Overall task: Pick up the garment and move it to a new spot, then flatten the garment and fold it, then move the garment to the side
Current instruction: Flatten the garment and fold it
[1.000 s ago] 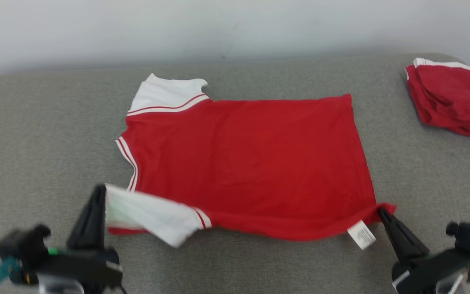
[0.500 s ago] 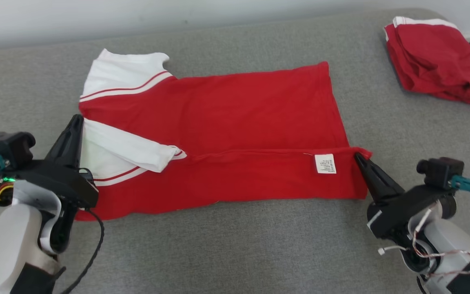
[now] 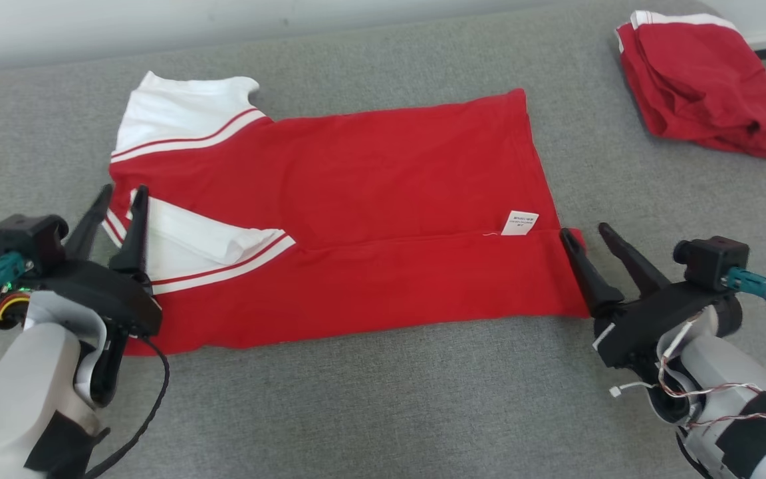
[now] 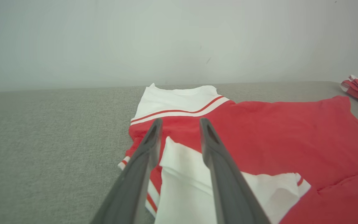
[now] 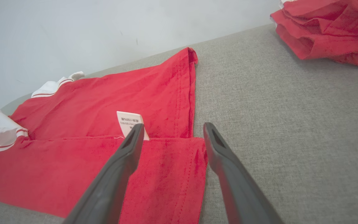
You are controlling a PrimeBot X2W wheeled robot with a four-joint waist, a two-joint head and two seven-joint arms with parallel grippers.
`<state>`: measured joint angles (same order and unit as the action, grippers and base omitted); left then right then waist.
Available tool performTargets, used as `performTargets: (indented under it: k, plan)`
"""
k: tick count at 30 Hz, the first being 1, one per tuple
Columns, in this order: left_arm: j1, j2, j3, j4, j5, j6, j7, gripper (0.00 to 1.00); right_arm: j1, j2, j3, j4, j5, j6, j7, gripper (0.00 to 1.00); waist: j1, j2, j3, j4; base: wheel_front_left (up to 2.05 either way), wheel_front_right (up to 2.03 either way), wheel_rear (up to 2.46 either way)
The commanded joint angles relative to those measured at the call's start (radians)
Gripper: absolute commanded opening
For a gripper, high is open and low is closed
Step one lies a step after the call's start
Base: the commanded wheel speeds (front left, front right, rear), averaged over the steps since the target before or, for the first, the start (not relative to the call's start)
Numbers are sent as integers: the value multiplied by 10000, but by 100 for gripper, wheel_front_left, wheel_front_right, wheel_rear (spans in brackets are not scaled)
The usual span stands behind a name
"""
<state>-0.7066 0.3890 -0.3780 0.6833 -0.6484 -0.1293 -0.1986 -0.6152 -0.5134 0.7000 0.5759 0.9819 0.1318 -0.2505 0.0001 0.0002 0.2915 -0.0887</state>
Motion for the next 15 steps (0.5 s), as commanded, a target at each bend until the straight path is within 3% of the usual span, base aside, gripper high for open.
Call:
performTargets:
  k: [1, 8, 15]
  plan:
    - [138, 11, 30, 64, 59, -5, -208, 100, 191, -91, -81, -4, -56, -27, -92, 100, -1, -2, -183, 152, 0, 0, 0]
    - [1556, -295, 558, -599, -281, 59, -644, 100, 1638, -265, -1184, -723, -414, -27, -145, 100, -1, -2, -492, 461, 0, 0, 0]
    - [3157, -583, 822, -1022, -269, 121, -670, 100, 2983, 34, -2259, -1209, -1024, -27, -148, 100, -1, -2, -531, 624, 0, 0, 0]
